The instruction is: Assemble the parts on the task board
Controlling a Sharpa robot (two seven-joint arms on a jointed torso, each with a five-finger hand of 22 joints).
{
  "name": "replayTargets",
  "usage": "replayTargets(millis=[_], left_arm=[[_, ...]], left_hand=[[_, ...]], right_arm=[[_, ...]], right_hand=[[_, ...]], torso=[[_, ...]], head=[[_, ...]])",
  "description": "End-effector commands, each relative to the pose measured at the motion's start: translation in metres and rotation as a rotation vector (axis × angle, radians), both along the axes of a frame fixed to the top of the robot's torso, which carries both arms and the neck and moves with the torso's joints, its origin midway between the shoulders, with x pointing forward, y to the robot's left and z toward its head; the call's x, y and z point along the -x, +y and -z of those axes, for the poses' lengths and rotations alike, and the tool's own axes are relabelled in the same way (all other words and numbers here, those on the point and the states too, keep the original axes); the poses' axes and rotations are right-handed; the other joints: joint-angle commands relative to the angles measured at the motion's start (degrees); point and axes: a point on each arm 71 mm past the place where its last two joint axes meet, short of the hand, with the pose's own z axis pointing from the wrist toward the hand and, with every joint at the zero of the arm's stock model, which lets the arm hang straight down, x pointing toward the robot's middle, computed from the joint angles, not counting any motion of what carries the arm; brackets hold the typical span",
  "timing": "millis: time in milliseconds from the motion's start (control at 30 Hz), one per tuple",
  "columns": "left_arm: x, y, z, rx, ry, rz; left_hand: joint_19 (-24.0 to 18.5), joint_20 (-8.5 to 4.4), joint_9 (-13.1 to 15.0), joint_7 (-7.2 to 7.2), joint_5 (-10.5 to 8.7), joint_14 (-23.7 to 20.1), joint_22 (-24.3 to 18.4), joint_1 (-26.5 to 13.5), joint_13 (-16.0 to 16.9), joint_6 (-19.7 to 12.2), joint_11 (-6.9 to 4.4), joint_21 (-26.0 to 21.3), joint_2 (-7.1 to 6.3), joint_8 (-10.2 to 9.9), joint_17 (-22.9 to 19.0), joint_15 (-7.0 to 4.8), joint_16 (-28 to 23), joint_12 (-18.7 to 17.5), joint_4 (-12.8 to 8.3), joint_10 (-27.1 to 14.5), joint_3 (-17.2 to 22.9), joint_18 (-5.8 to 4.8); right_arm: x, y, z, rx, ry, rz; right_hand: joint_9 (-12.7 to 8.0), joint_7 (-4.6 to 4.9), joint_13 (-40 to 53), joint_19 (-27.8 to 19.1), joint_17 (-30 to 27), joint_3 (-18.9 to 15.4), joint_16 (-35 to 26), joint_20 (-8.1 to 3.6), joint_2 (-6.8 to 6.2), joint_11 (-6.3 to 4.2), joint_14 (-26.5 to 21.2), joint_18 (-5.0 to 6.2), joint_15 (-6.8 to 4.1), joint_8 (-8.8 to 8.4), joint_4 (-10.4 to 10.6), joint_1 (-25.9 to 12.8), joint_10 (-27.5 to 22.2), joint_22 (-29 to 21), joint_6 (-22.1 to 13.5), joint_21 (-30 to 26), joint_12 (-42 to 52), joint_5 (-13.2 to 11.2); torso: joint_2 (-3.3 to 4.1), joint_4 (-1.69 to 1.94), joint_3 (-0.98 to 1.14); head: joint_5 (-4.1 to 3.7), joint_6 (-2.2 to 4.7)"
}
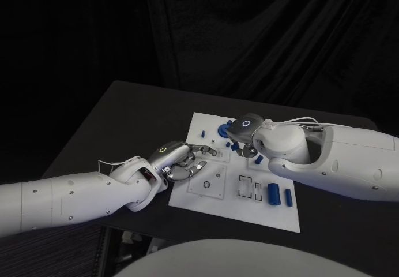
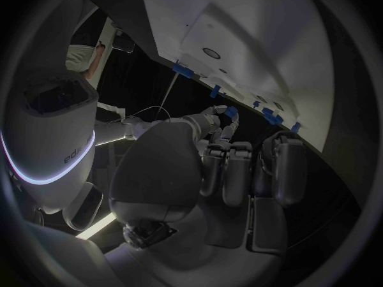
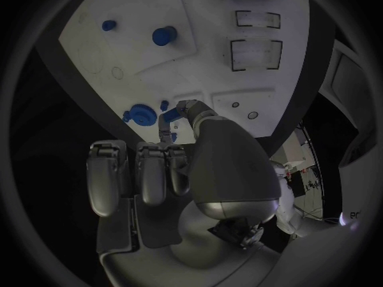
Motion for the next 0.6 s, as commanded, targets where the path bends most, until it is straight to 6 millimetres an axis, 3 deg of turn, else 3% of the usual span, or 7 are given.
replayTargets(millis=[33,100,133,433,600], left_arm=[[-0.001,-0.003,-0.002,0.012,-0.012,0.007],[-0.001,-0.005,-0.001,0.012,-0.013,0.009],[-0.002,-0.005,-0.001,0.012,-0.013,0.009],[-0.004,-0.008,0.001,0.008,-0.009,0.012],[-0.005,-0.011,0.002,0.007,-0.007,0.015]], left_hand=[[-0.2,-0.28,0.0,0.08,0.28,6.2,10.5,-0.5,15.1,0.4,0.06,-0.1,0.13,0.3,15.1,-0.09,0.2,0.1,0.1,6.2,-0.2,0.20],[-0.2,-0.28,0.0,0.08,0.28,6.2,10.5,-0.5,15.1,0.4,0.06,-0.1,0.13,0.3,15.1,-0.09,0.2,0.1,0.1,6.2,-0.2,0.20],[-0.2,-0.28,0.0,0.08,0.28,6.2,10.5,-0.5,15.1,0.4,0.06,-0.1,0.13,0.3,15.1,-0.09,0.2,0.1,0.1,6.2,-0.2,0.20],[-0.2,-0.26,-0.1,0.10,0.27,6.2,10.6,-0.5,15.1,0.4,0.09,-0.1,0.13,0.3,15.1,-0.06,0.2,0.1,0.1,6.2,-0.2,0.18],[-0.2,-0.25,0.0,0.10,0.27,6.2,10.6,-0.5,15.1,0.6,0.09,-0.1,0.14,0.3,15.1,-0.05,0.2,0.1,0.1,6.2,-0.2,0.17]], right_arm=[[-0.002,-0.002,0.004,0.157,0.015,0.014],[-0.001,0.002,0.003,0.178,0.009,-0.001],[-0.001,0.006,0.003,0.191,0.002,-0.013],[0.000,0.021,0.004,0.268,-0.002,-0.031],[-0.001,0.027,0.006,0.282,0.001,-0.039]], right_hand=[[9.4,-2.88,15.1,5.8,15.1,0.4,0.2,-0.42,0.02,-0.43,6.0,-0.76,-0.46,-0.29,0.0,-0.5,5.9,14.9,2.7,0.2,0.2,0.1],[9.4,-2.87,15.1,5.8,15.1,0.5,0.2,-0.44,-0.03,-0.42,6.0,-0.77,-0.49,-0.38,0.0,-0.5,5.9,14.9,2.6,0.2,0.2,0.1],[9.4,-2.87,15.1,5.9,15.1,0.5,0.2,-0.44,-0.04,-0.42,6.0,-0.80,-0.50,-0.40,0.0,-0.5,5.9,15.0,2.6,0.3,0.2,0.1],[9.5,-2.88,15.1,6.0,15.1,0.8,0.2,-0.60,-0.28,-0.39,6.0,-0.90,-0.63,-0.80,-0.5,-1.0,5.9,15.1,2.6,0.6,0.2,-0.7],[9.5,-2.91,15.1,6.0,15.1,1.0,0.2,-0.63,-0.26,-0.38,6.0,-0.90,-0.65,-0.86,-0.7,-1.2,5.9,15.1,2.8,0.6,0.2,-1.1]], torso=[[-0.07,0.27,-0.19],[-0.02,0.30,-0.11],[-0.05,0.63,-0.25],[-0.03,1.72,-0.72],[0.00,1.98,-0.84]], head=[[0.52,-0.01],[0.84,-0.01],[0.83,-0.01],[0.99,-0.01],[1.57,-0.01]])
